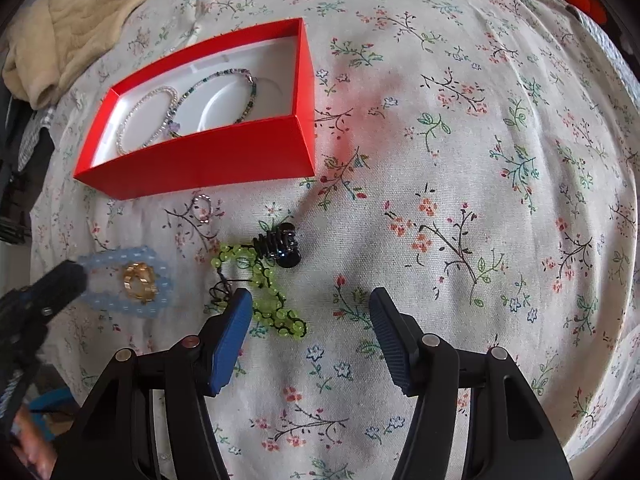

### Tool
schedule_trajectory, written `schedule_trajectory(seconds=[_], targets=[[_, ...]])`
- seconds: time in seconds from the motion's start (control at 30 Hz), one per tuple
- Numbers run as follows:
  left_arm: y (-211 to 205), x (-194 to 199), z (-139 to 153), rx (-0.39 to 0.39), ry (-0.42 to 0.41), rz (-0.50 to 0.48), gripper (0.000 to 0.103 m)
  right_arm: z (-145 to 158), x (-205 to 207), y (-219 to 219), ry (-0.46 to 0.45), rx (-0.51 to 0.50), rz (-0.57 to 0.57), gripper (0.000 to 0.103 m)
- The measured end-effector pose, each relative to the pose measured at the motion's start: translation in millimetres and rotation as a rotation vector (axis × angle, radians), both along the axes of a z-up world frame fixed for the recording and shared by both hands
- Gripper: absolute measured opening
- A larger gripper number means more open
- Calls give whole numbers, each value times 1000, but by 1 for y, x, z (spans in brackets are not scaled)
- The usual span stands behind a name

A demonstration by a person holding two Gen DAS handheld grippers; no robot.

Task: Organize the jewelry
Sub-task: 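Grasp the light blue bead bracelet with the left tool while the right tool grasps the green beaded bracelet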

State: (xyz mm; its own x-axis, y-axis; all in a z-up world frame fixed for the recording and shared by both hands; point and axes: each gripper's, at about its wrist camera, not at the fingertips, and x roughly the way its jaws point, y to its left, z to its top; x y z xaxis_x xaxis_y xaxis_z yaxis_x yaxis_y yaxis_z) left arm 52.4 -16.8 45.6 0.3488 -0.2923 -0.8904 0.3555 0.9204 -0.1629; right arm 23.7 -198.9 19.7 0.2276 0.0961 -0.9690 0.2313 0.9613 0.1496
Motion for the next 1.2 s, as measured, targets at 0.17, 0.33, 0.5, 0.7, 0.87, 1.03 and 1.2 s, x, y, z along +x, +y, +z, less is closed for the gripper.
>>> schedule_trajectory(seconds=[0.17, 0.33, 0.5, 0.7, 0.87, 1.03, 1.2], targets=[[8, -4, 6, -9, -7, -9, 8, -5, 2, -1, 8, 1, -8, 42], [7, -5, 6, 0, 0, -22, 8, -10, 4, 5, 17, -11, 9, 27], [6, -6, 7, -2, -3, -26, 8, -12, 8, 14, 17, -18, 56, 6], [7, -8, 19, -24, -29, -18, 8, 11, 6, 21, -50, 20, 82, 6], [7, -9, 29, -39, -48, -19, 8, 33, 1, 20, -110, 47, 90, 6], [4, -5, 41, -54, -71, -17, 8, 56, -4, 21, -168, 66, 94, 6], [1, 4, 56, -102, -94, -4, 8, 85, -10, 13, -241, 74, 84, 6]])
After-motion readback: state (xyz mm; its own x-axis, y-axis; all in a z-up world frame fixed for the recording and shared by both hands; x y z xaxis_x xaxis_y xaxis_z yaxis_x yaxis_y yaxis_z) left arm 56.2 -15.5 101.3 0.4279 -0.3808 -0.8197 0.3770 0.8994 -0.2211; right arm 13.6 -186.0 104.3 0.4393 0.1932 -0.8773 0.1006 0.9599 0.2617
